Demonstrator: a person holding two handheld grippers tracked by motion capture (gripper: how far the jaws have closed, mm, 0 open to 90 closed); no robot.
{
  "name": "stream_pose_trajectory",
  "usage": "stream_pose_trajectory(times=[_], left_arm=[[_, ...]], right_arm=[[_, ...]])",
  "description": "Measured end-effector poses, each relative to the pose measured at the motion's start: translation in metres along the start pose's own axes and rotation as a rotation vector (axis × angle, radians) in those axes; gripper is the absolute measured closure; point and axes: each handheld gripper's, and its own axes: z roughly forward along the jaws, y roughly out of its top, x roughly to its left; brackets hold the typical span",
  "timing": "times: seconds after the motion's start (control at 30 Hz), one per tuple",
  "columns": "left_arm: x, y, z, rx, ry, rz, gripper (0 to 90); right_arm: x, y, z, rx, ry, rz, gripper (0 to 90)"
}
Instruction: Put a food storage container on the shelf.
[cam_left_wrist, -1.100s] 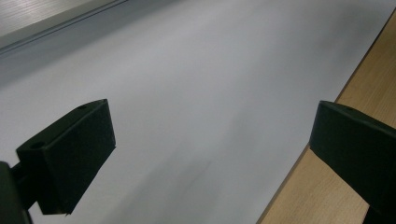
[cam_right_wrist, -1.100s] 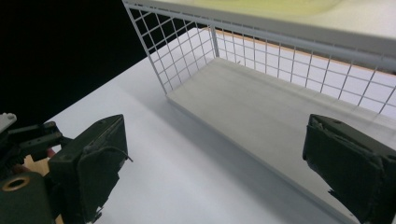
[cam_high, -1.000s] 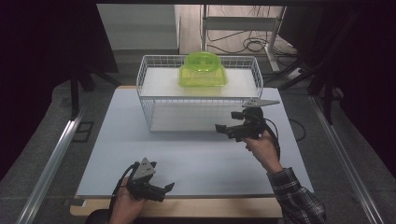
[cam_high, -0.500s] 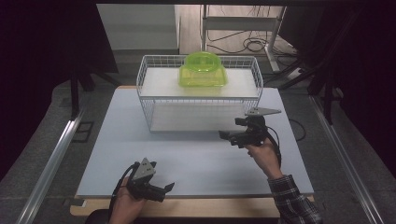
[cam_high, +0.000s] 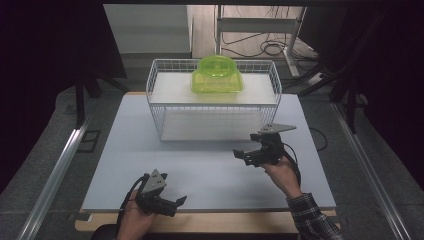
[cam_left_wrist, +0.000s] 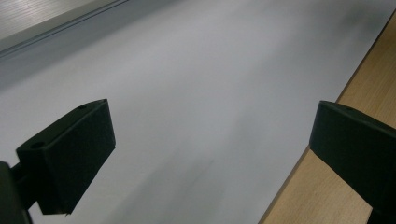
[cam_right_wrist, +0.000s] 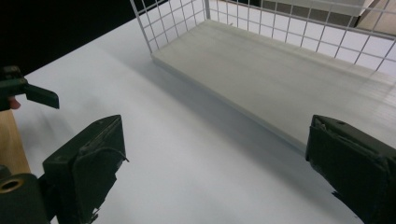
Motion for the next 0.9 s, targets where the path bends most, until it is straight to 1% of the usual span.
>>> stream_pose_trajectory(times=[0.27,0.5,0.7,0.9], left_arm=[[0.000,0.000,0.000,0.000,0.003,0.002,0.2],[0.000,0.000,0.000,0.001,0.004,0.003,0.3],[0.000,0.000,0.000,0.004,0.005,0.005,0.3],[0.000,0.000,0.000,0.005,0.008,0.006,0.4]], right_arm=[[0.006,-0.009,0.000,0.013,-0.010,-0.008,3.3],[0.011,-0.015,-0.002,0.018,-0.010,-0.018,3.3],[0.016,-0.026,-0.004,0.035,-0.010,-0.027,2.8],[0.018,-0.033,-0.008,0.041,-0.015,-0.036,0.5]])
